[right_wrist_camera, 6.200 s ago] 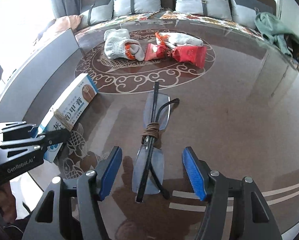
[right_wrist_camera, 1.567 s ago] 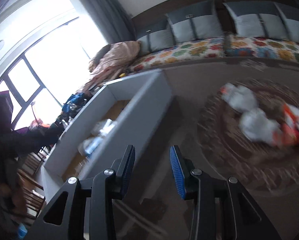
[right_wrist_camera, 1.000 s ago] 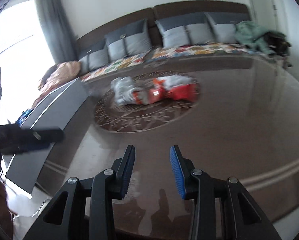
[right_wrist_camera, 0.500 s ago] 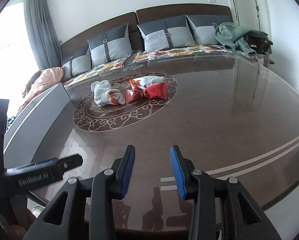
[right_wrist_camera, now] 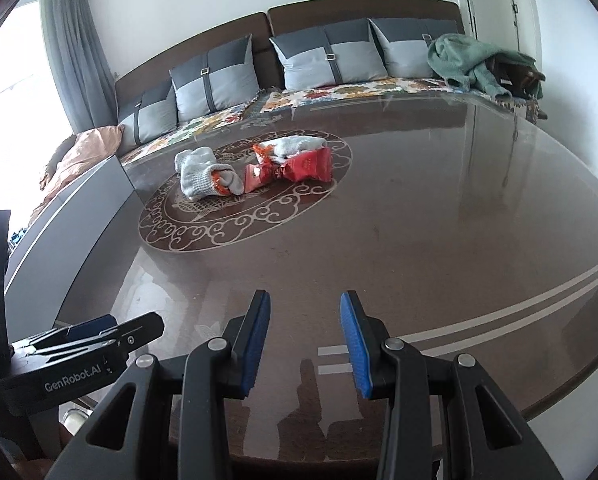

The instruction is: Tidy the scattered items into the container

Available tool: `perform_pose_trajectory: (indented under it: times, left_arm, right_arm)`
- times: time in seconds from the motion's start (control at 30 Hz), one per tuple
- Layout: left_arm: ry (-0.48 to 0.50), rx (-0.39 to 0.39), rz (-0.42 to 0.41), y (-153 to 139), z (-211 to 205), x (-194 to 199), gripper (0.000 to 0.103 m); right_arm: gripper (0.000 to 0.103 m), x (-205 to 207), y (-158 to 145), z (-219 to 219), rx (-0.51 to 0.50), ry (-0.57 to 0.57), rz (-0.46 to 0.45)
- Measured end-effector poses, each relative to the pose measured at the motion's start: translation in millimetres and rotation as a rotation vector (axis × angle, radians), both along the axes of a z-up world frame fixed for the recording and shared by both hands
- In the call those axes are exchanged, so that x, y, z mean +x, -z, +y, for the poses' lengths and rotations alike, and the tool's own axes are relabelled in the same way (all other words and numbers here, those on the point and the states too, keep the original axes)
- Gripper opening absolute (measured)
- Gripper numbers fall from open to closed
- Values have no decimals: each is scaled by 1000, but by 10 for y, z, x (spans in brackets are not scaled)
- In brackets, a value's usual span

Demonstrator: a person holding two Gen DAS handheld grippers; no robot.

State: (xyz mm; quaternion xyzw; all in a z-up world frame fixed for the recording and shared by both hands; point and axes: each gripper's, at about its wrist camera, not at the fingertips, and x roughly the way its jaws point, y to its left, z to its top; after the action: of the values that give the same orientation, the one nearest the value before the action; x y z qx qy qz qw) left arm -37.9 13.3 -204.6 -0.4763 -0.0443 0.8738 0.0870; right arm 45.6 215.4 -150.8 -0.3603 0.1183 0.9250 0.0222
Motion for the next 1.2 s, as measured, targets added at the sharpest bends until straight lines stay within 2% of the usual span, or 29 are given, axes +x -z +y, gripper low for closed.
perform_pose_trajectory:
  times: [0.8,1.2]
  left_arm:
    - [18,-30,1,2,58,27,73]
    - [15,-12,-23,38,31,13,73]
  right_arm:
    - [38,40,-97,-191,68,-53,42]
    - [38,37,-122,-303,105,-91,52]
